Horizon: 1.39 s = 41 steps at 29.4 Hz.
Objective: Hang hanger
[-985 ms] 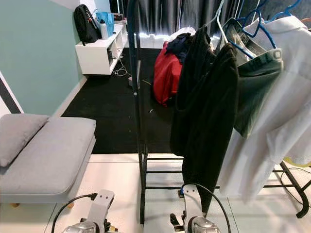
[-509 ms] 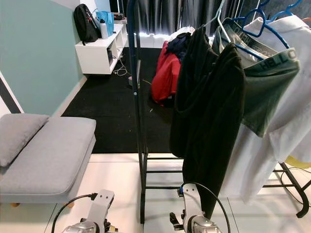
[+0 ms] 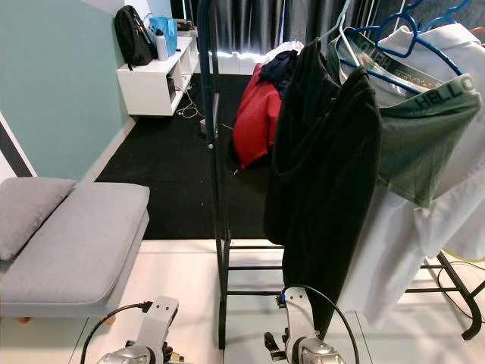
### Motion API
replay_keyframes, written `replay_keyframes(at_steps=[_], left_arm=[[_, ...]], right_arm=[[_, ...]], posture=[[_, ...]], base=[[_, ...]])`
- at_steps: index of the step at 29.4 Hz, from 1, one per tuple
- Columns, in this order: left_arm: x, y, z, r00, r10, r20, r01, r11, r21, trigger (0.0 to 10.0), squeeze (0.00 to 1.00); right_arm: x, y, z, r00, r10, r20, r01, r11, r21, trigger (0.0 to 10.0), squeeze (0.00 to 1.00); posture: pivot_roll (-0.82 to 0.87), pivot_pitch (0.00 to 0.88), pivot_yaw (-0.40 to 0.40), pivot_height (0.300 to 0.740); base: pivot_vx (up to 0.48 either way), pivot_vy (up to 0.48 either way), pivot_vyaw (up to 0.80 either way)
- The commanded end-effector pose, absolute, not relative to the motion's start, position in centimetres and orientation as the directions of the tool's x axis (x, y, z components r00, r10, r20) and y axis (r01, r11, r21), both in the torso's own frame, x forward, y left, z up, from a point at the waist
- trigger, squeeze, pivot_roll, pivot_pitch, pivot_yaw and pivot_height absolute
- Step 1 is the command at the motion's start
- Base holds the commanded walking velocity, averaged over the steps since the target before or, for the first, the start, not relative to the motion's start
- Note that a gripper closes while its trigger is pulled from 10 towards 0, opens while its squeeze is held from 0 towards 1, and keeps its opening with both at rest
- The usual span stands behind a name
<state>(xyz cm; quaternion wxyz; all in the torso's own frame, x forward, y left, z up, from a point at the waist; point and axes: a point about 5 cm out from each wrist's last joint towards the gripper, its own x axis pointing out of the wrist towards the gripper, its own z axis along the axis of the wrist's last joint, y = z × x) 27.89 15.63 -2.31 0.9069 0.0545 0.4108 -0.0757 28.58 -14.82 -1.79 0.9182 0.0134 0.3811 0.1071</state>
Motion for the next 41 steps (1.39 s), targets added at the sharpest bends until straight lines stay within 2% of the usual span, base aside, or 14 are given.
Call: replay_keyframes(at_steps=[1,17,41], left_arm=[[27.1,15.6,-3.0,0.628,-0.095,-0.772,0.191,0.981,0.034,10.0,0.0],[26.2,15.8,-3.7,0.626,-0.077,-0.776,0.214,0.974,0.076,10.0,0.0],[26.0,16.2,-3.8,0.625,-0.077,-0.777,0.236,0.967,0.094,10.0,0.0]], right_arm=[[27.7,-14.9,-2.6,0.662,0.206,-0.721,-0.192,0.976,0.103,10.0,0.0],[26.7,-14.7,-3.4,0.65,0.199,-0.734,-0.212,0.974,0.076,10.0,0.0],[26.4,-14.3,-3.7,0.65,0.202,-0.732,-0.194,0.976,0.098,10.0,0.0]], posture=[[0.04,0.104,-0.03,0.74],[0.04,0.03,-0.043,0.74],[0.03,0.059,-0.029,0.74]], base=[[0.0,0.0,0.0],[0.0,0.0,0.0],[0.0,0.0,0.0]])
